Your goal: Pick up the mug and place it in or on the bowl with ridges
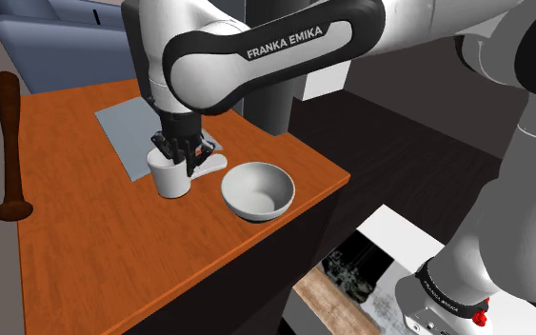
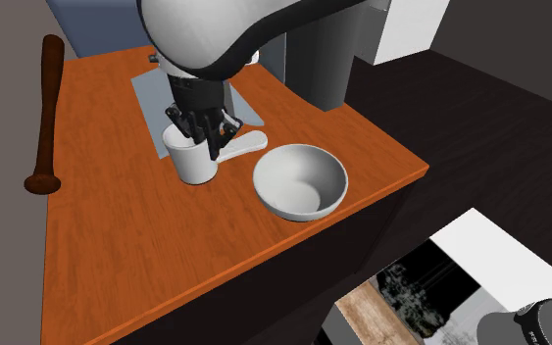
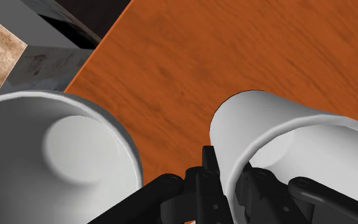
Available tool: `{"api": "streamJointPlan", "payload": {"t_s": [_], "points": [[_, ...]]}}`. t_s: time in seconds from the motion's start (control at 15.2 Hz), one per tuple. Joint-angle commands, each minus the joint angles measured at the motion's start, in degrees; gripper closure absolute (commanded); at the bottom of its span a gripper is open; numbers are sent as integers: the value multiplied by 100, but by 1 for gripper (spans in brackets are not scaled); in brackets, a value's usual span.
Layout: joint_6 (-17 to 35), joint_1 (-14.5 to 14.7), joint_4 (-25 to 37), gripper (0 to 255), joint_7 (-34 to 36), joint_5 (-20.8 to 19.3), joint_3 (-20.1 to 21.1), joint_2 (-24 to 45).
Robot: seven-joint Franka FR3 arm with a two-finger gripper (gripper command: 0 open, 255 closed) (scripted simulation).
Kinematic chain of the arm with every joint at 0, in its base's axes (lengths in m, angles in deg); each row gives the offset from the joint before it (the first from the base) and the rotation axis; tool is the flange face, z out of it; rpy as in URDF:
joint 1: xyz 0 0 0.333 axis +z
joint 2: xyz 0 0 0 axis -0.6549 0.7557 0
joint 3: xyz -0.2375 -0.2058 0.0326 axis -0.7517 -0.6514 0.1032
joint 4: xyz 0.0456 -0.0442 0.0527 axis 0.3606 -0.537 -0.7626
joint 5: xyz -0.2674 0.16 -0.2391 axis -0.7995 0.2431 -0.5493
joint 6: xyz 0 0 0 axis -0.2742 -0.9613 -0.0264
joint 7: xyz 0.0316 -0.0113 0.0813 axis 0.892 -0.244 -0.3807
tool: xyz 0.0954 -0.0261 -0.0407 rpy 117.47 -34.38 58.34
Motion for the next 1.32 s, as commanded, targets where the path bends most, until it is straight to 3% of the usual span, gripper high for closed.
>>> {"api": "streamJointPlan", "payload": {"t_s": [0.0,0.86,1.25], "points": [[-142,-5,98,255,-18,23,8,-47],[-1028,11,870,255,-70,93,39,-171],[-725,-449,-737,255,-736,655,-106,-1573]]}}
